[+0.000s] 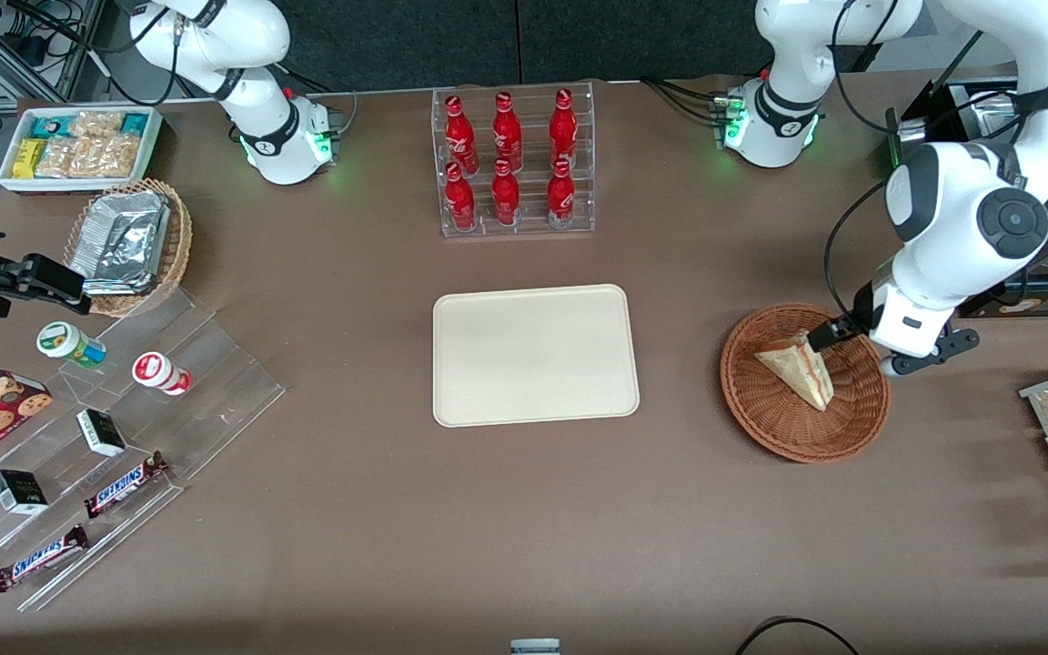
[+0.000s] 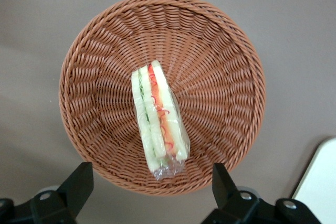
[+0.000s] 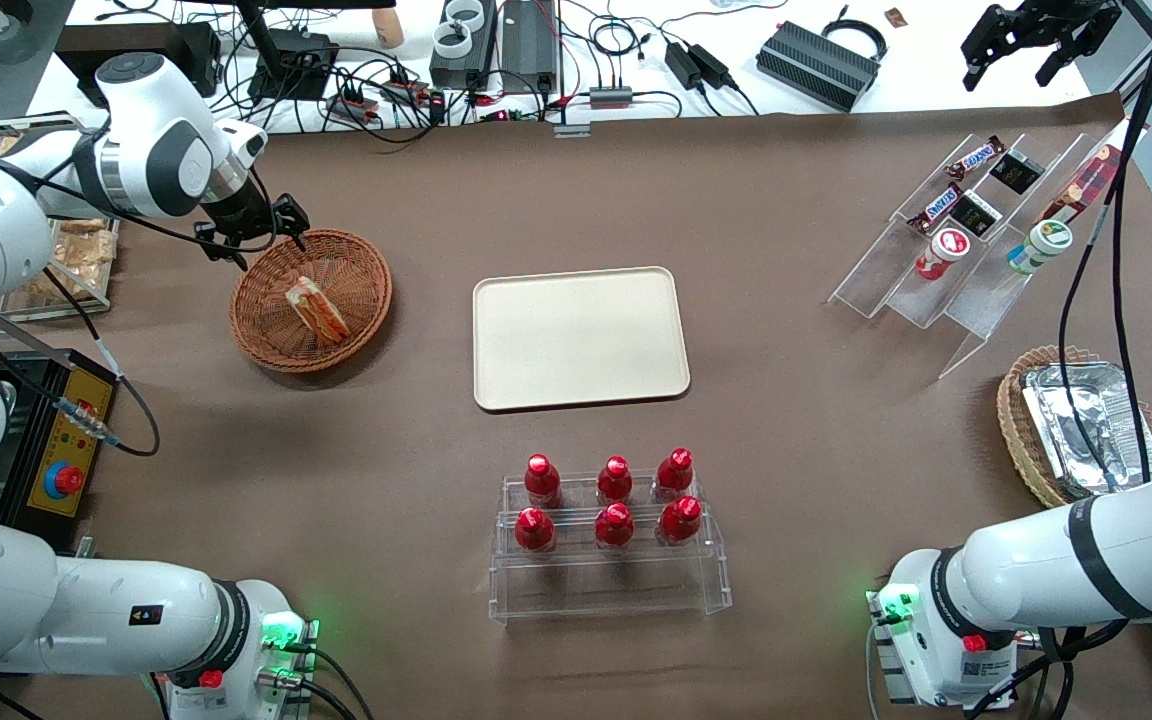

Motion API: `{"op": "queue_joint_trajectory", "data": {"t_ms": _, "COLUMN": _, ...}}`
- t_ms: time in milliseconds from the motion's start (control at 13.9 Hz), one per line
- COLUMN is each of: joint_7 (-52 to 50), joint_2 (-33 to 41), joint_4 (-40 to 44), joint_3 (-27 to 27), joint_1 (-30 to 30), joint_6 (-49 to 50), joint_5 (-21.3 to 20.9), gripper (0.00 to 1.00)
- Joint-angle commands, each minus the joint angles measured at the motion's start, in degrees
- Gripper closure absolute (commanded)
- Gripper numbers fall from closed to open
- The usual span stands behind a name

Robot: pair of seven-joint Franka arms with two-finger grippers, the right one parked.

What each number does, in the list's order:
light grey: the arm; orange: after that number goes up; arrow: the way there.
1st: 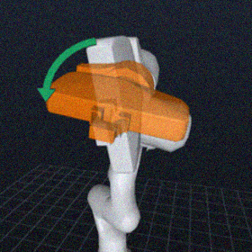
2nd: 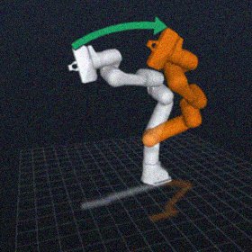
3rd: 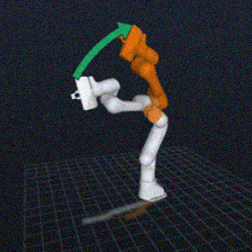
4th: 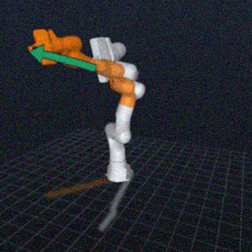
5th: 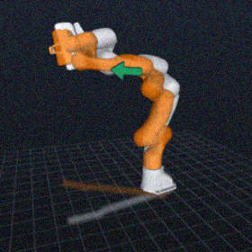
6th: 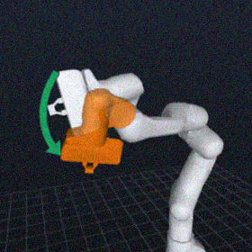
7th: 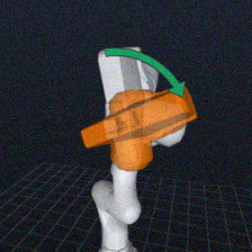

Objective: Place sandwich from basket to tray
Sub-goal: 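Close the left gripper on the wrapped sandwich's crust edge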

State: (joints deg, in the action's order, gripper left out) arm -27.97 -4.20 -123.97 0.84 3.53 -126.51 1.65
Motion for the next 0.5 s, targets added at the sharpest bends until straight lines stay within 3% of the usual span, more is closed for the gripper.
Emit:
{"op": "queue_joint_trajectory", "data": {"t_ms": 0, "joint_7": -6.21, "joint_2": -1.59, "joint_4": -0.74, "joint_3": 0.04, "joint_1": 0.24, "joint_6": -1.89, "joint_5": -0.95, "gripper": 0.00}}
{"op": "queue_joint_trajectory", "data": {"t_ms": 432, "joint_7": -17.11, "joint_2": -5.11, "joint_4": -3.47, "joint_3": 0.21, "joint_1": 0.77, "joint_6": -10.15, "joint_5": -0.95, "gripper": 0.00}}
